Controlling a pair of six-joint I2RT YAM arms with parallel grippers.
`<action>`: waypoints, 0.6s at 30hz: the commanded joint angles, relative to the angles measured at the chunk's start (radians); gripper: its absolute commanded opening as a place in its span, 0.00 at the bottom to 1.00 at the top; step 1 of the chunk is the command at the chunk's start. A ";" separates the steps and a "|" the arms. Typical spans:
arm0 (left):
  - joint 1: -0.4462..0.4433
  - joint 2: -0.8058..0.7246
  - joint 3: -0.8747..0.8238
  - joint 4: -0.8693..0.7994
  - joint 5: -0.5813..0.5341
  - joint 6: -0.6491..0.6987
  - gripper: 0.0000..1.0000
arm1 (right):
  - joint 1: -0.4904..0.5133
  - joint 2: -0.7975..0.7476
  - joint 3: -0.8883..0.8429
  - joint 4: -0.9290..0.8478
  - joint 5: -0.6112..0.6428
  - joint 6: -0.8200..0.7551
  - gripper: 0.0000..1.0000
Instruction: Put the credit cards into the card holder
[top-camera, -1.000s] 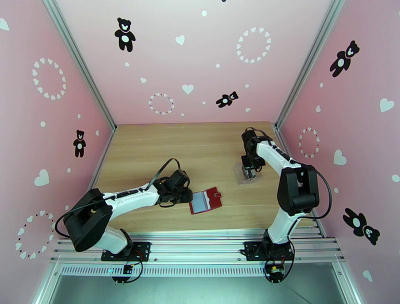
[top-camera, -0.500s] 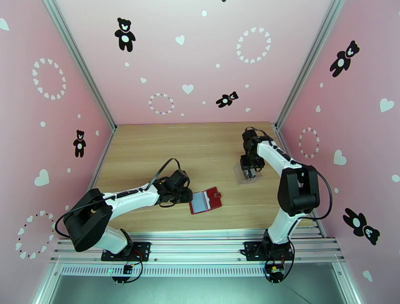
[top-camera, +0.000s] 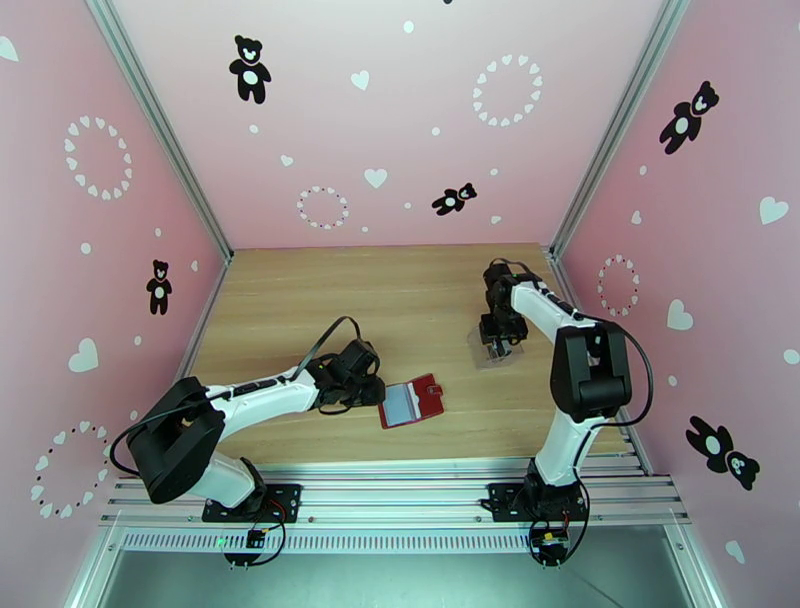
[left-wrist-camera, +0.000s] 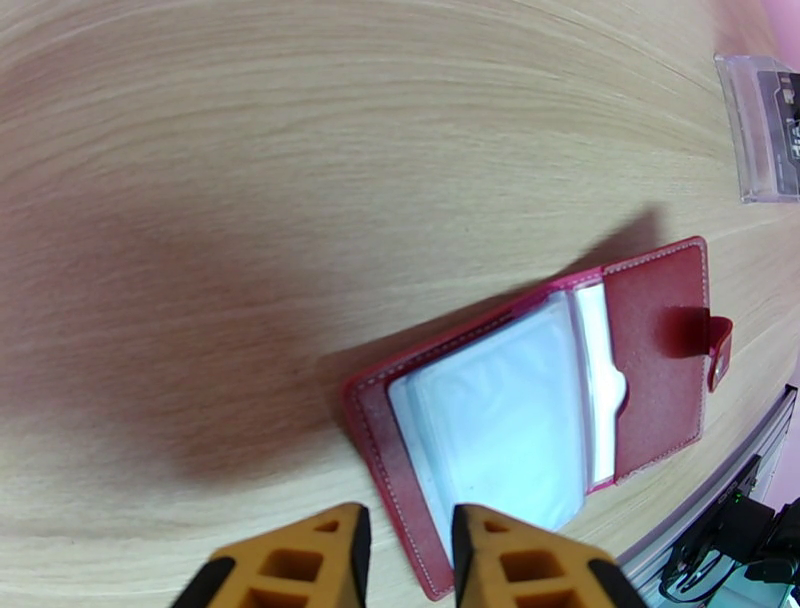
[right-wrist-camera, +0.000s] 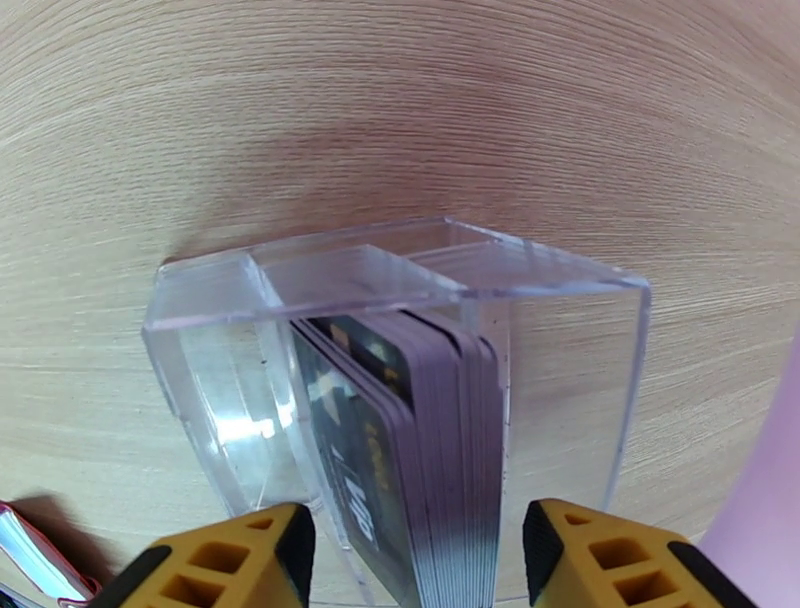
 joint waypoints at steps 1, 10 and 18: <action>-0.008 0.003 -0.007 0.017 0.015 0.003 0.29 | -0.008 0.021 -0.002 0.002 -0.002 0.012 0.60; -0.008 0.000 -0.004 0.013 0.015 0.004 0.29 | -0.012 0.036 -0.003 0.003 0.003 0.012 0.57; -0.009 0.000 -0.001 0.011 0.016 0.006 0.29 | -0.021 0.052 -0.002 0.015 0.008 0.016 0.51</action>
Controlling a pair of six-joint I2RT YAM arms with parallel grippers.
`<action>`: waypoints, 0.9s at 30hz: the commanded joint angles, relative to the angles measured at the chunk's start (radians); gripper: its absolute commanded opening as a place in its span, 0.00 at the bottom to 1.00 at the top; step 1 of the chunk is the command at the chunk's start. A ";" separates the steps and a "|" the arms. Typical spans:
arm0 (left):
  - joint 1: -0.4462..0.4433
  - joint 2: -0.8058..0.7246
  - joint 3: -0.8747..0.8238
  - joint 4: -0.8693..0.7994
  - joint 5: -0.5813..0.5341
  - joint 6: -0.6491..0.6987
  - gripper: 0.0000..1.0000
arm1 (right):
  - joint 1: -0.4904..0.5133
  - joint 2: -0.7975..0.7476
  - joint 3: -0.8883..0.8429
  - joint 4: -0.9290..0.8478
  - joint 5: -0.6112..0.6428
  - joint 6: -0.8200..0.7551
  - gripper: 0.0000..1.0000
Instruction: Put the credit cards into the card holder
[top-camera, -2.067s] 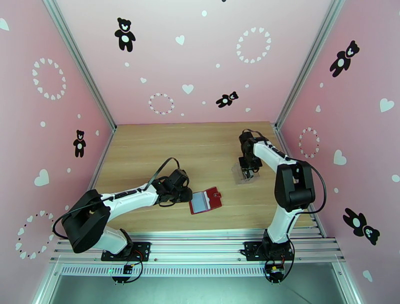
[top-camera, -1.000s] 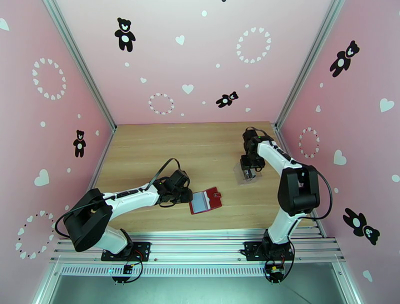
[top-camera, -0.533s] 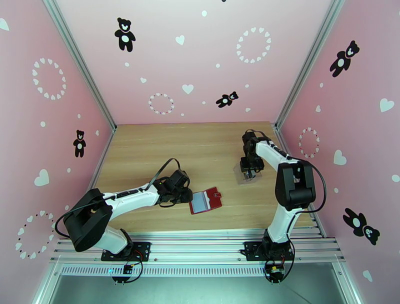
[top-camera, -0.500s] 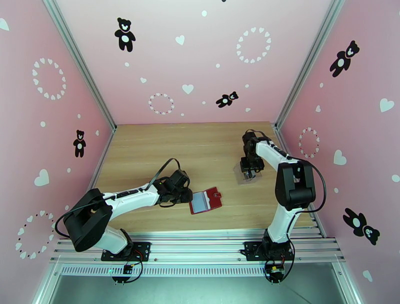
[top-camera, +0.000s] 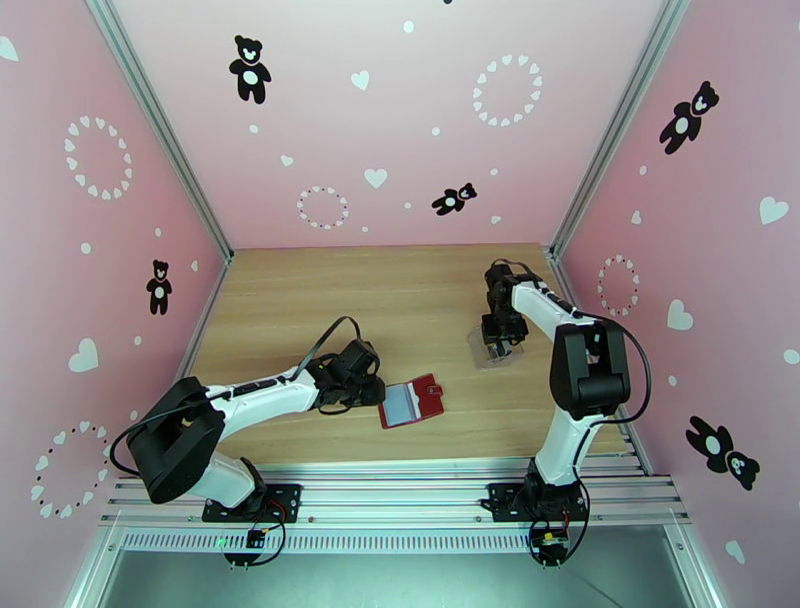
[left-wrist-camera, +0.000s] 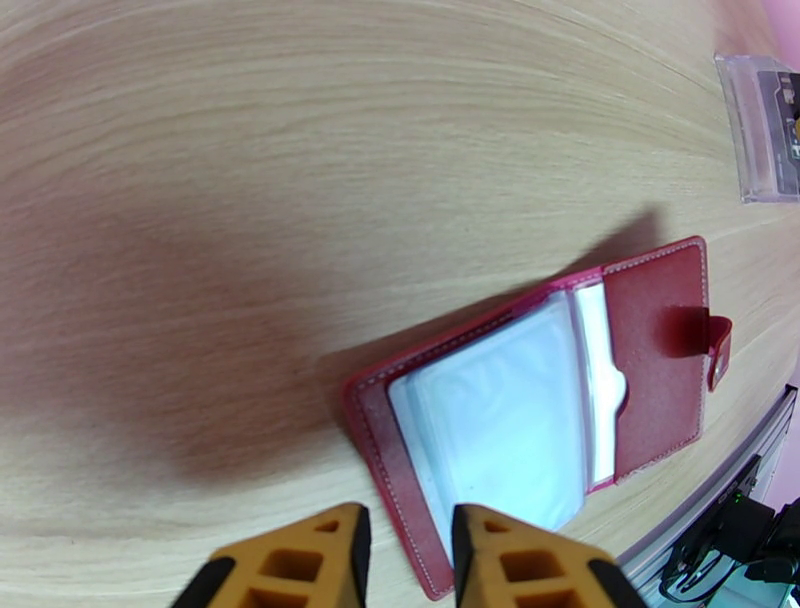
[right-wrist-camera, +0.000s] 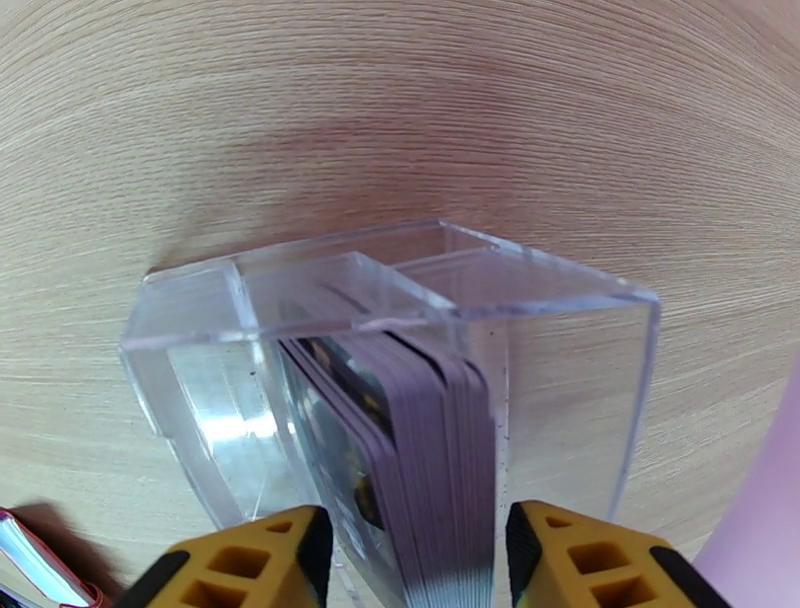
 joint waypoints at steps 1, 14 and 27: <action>-0.008 0.001 0.000 0.010 0.016 0.005 0.29 | -0.014 0.034 -0.003 0.011 0.021 0.013 0.51; -0.009 0.002 0.002 0.010 0.015 0.005 0.29 | -0.050 -0.015 -0.020 0.039 -0.038 0.028 0.49; -0.011 -0.001 -0.004 0.015 0.014 0.002 0.29 | -0.015 -0.006 -0.027 0.028 -0.153 0.017 0.42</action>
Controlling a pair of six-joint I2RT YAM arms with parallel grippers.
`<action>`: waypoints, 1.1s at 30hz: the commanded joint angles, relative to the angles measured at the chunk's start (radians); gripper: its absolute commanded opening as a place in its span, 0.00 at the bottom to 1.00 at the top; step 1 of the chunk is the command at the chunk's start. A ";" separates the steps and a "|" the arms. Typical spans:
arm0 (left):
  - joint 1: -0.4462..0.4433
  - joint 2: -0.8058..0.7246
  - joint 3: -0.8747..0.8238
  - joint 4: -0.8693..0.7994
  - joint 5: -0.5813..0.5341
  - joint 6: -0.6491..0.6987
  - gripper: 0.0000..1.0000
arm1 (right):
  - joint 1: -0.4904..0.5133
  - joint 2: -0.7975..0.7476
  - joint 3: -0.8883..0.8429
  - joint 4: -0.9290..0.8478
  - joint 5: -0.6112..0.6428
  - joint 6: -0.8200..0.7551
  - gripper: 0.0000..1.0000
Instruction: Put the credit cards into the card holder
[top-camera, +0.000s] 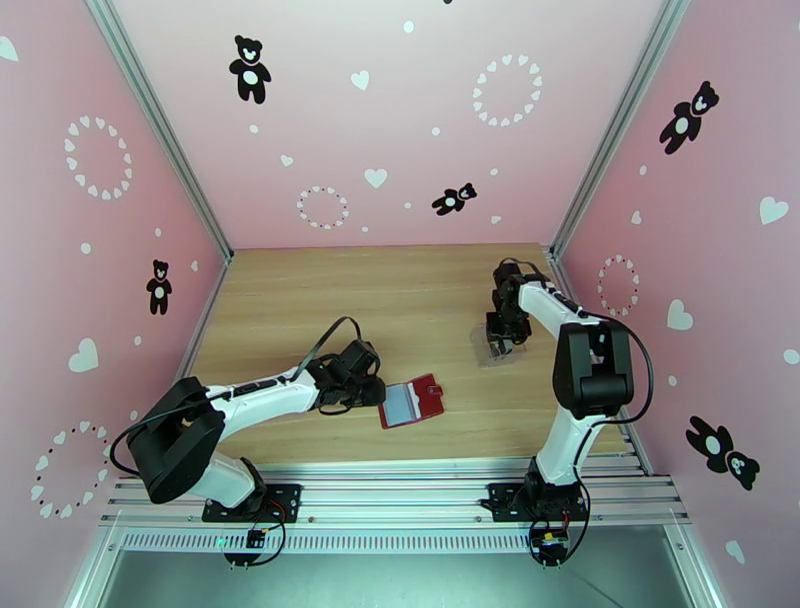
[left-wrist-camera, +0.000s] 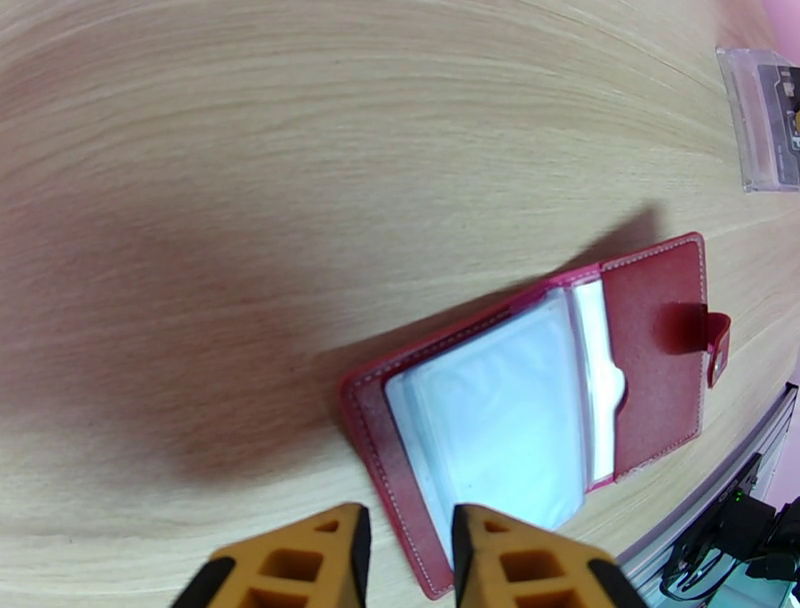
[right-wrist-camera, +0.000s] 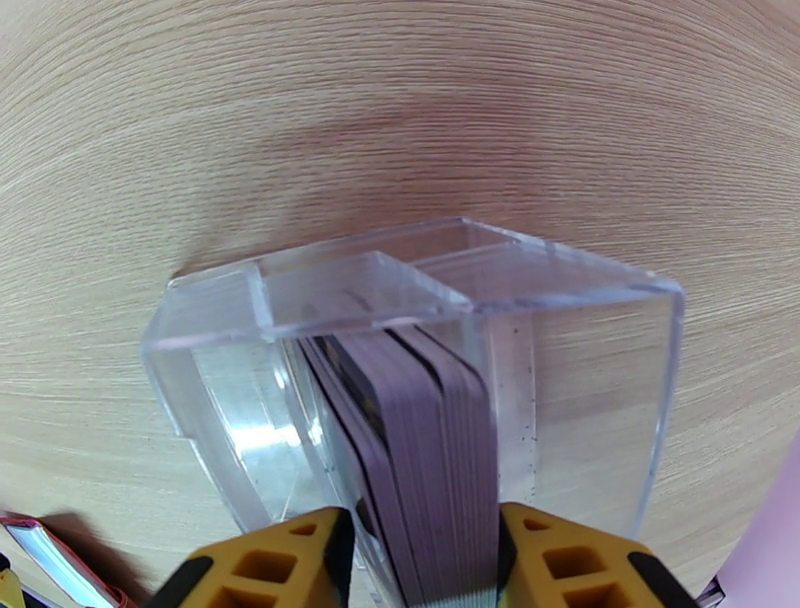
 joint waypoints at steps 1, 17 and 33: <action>-0.007 0.000 -0.004 0.016 0.014 0.002 0.29 | 0.032 -0.006 -0.023 0.000 -0.063 -0.002 0.42; -0.009 0.004 -0.005 0.020 0.013 -0.001 0.29 | 0.149 -0.048 -0.022 0.017 -0.083 0.041 0.46; -0.012 0.009 -0.004 0.021 0.013 -0.002 0.29 | 0.143 -0.008 -0.002 0.013 -0.018 0.015 0.55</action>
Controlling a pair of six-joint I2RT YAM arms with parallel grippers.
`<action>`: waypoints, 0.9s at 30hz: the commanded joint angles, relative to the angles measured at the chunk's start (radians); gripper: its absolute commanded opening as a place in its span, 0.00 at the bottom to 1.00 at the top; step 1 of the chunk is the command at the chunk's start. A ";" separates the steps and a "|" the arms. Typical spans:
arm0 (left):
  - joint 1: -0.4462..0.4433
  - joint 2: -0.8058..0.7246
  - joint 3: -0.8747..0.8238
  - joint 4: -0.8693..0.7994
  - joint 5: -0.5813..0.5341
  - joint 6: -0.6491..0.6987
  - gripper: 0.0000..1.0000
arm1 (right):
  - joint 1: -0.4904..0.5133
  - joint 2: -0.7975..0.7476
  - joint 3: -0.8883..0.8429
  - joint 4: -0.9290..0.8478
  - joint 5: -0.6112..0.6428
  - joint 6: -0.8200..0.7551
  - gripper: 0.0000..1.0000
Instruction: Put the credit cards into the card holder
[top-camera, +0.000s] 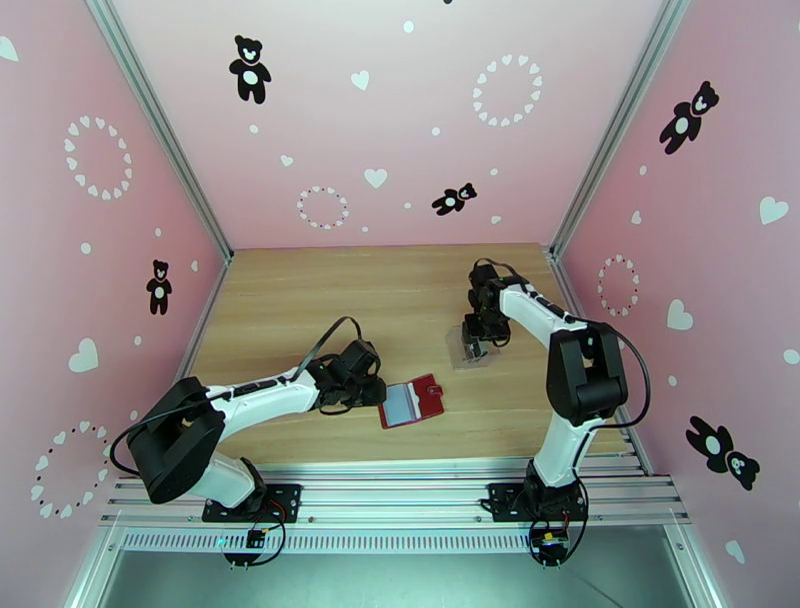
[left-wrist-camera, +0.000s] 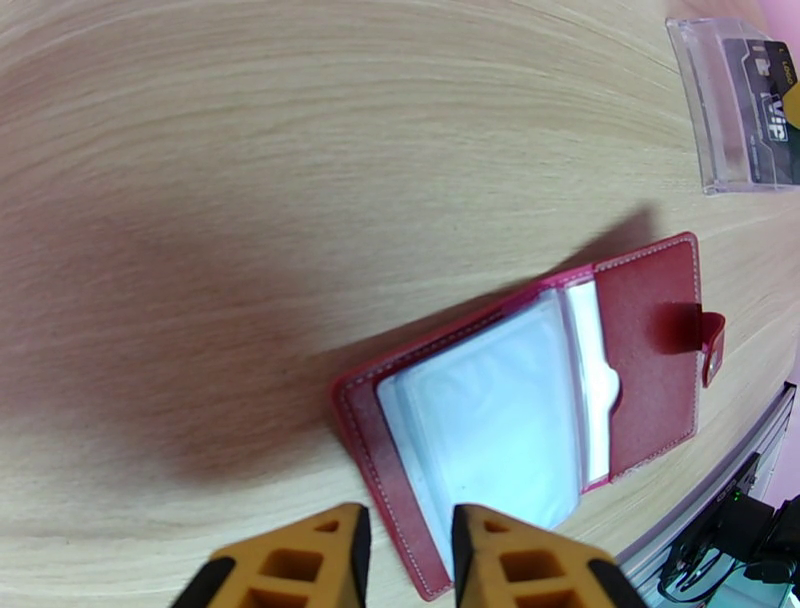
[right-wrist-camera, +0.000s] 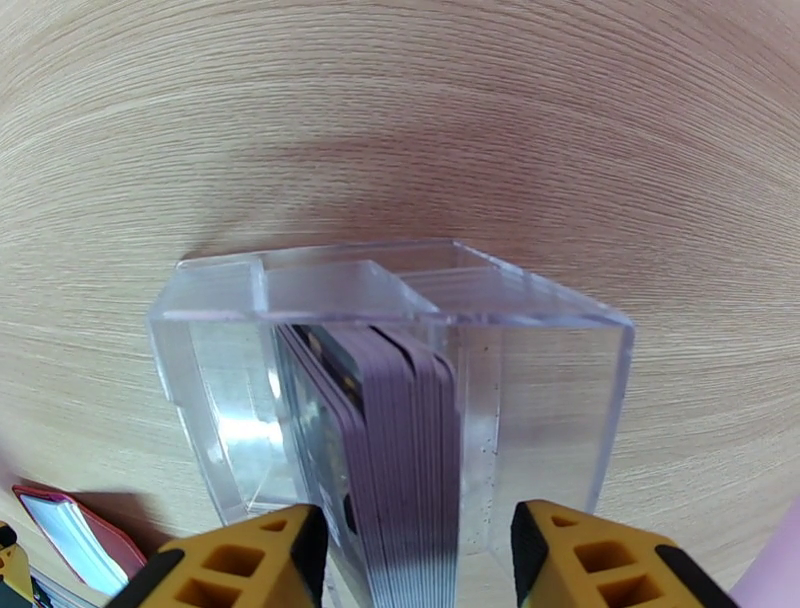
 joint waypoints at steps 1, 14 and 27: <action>-0.010 0.009 -0.002 0.013 0.013 -0.002 0.29 | -0.001 0.025 0.009 -0.011 0.004 -0.013 0.55; -0.010 0.008 0.001 0.006 0.009 0.001 0.29 | -0.002 0.051 0.020 -0.020 0.039 -0.018 0.49; -0.011 0.013 0.007 0.006 0.011 0.002 0.29 | -0.002 0.016 0.025 -0.020 0.045 -0.013 0.40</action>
